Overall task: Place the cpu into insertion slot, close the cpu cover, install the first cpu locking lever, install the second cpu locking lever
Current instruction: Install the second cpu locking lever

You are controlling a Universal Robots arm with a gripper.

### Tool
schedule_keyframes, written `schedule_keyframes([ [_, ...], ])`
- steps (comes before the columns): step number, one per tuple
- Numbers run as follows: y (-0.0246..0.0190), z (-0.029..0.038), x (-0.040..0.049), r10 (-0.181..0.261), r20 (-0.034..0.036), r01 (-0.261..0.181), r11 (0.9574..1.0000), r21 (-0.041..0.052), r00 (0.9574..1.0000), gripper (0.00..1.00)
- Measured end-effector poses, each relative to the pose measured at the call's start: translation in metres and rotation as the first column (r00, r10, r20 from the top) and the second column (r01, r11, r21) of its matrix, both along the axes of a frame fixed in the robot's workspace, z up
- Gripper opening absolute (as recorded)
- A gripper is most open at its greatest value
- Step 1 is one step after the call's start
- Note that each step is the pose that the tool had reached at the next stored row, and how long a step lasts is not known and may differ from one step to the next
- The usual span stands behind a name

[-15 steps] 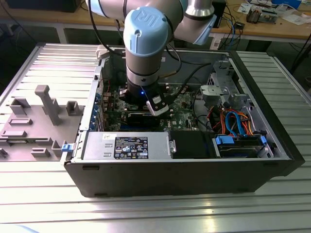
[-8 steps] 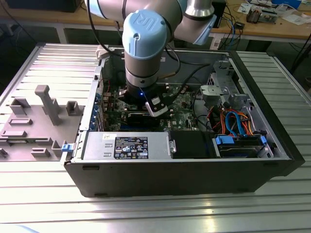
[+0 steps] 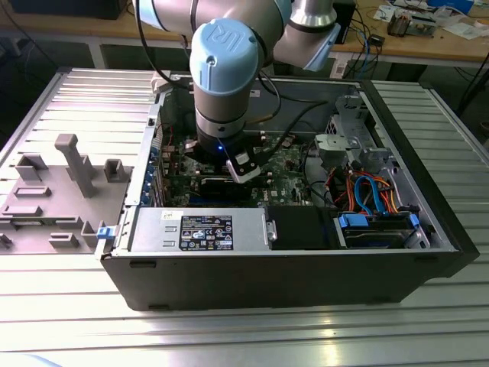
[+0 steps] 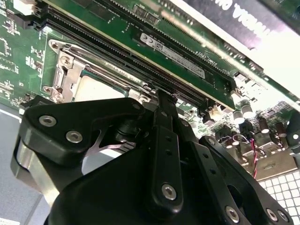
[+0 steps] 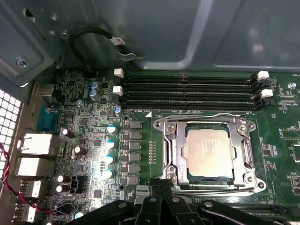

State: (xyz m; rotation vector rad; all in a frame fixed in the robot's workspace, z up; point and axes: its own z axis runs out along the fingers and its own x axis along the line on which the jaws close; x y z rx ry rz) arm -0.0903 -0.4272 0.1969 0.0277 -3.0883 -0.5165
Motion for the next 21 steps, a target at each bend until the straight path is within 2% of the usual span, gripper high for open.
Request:
schedule_keyframes([
  [12,0.0061,-0.0015,-0.0042,0.000,0.0001,0.000,1.0000,0.0048,1.0000,0.11],
  [16,0.0061,0.0096,-0.0045,0.000,0.0001,0.000,1.0000,0.0050,1.0000,0.11],
  [21,0.0061,0.0306,-0.0047,0.000,0.0001,0.000,1.0000,0.0050,1.0000,0.11],
])
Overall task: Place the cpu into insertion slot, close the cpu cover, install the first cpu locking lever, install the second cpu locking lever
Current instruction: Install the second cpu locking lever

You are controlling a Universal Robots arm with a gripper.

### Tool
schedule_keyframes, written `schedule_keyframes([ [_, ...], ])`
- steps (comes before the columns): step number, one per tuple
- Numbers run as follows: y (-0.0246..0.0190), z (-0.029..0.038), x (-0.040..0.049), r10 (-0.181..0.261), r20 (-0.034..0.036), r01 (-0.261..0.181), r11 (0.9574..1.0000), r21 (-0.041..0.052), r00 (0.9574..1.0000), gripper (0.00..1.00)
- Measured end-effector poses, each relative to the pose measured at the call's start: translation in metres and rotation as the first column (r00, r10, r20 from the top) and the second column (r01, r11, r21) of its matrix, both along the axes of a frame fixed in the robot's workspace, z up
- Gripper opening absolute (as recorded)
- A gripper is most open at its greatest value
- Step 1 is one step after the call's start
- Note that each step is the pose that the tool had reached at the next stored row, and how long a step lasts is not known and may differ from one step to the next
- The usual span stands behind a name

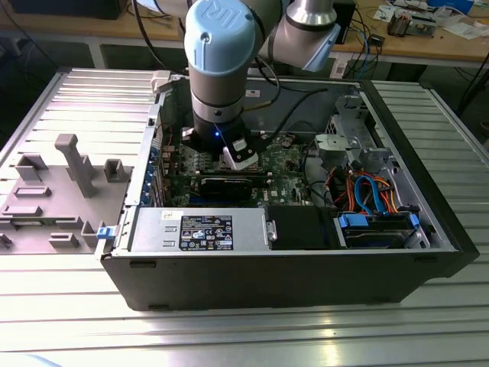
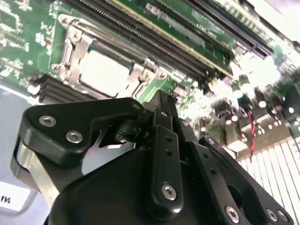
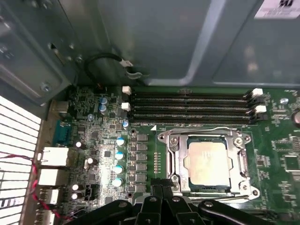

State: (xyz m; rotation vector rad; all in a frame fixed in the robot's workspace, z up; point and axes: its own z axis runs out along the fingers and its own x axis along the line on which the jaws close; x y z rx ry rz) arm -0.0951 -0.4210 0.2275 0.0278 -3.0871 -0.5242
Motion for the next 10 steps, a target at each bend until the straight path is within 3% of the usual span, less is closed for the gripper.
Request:
schedule_keyframes([
  [1,0.0000,0.0038,-0.0001,0.000,-0.0001,0.000,1.0000,-0.0002,1.0000,0.11],
  [10,0.0000,0.0041,-0.0001,0.000,-0.0007,0.000,1.0000,0.0000,1.0000,0.11],
])
